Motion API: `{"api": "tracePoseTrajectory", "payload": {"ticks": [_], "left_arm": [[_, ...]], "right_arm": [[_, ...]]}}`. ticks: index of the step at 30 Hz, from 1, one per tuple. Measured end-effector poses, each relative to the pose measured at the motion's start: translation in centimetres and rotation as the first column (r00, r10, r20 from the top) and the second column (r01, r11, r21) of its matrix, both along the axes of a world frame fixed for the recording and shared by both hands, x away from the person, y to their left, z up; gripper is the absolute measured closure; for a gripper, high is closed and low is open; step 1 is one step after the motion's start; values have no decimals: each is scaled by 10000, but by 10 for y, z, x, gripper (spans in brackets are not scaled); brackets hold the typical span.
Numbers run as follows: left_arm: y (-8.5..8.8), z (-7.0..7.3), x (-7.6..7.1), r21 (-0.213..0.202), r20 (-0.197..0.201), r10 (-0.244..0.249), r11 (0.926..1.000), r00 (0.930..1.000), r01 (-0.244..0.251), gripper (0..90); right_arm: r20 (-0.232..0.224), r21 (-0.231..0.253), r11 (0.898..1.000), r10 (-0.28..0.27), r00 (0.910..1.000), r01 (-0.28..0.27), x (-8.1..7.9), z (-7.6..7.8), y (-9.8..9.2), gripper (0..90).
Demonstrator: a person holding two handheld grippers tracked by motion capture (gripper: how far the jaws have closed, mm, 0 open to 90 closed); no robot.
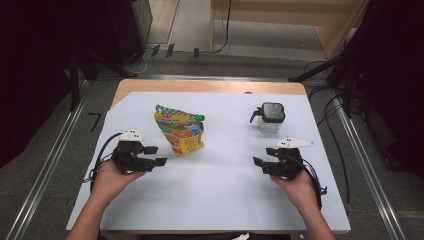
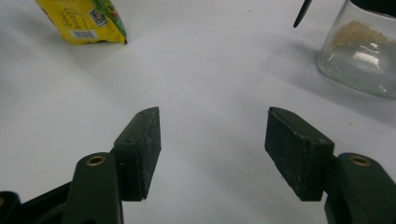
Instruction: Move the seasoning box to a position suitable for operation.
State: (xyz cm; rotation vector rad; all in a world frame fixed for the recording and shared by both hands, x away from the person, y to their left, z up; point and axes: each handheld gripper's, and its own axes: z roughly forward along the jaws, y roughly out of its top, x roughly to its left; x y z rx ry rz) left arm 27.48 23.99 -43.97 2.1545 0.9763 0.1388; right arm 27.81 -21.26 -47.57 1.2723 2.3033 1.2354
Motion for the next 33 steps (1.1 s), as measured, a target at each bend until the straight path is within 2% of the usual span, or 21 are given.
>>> {"api": "tracePoseTrajectory", "payload": {"ticks": [2, 8, 13, 22, 24, 33], "left_arm": [[0, -2, 1, 133, -112, -9, 9999, 9999, 11, 405], [0, -2, 1, 30, -147, -37, 10000, 9999, 38, 407], [-2, -4, 1, 151, -297, -151, 9998, 9994, 155, 406], [-2, -4, 0, 163, -119, -43, 9999, 9999, 45, 398], [-2, -4, 0, 61, -96, -75, 10000, 9999, 76, 396], [-4, -7, 1, 35, -160, -228, 9997, 9996, 229, 391]], "right_arm": [[67, -20, 10000, 24, 10000, -24, 0, 0, 1, 374], [81, -14, 10000, -1, 10000, 1, 0, 1, -1, 370], [42, 15, 10000, -2, 10000, 2, 0, 1, -3, 370], [46, -76, 10000, 64, 10000, -64, 0, 0, -2, 365], [46, -96, 9999, 62, 10000, -61, 1, 0, -2, 364], [-4, -73, 9999, 144, 9999, -144, 2, -2, 0, 362]]}}
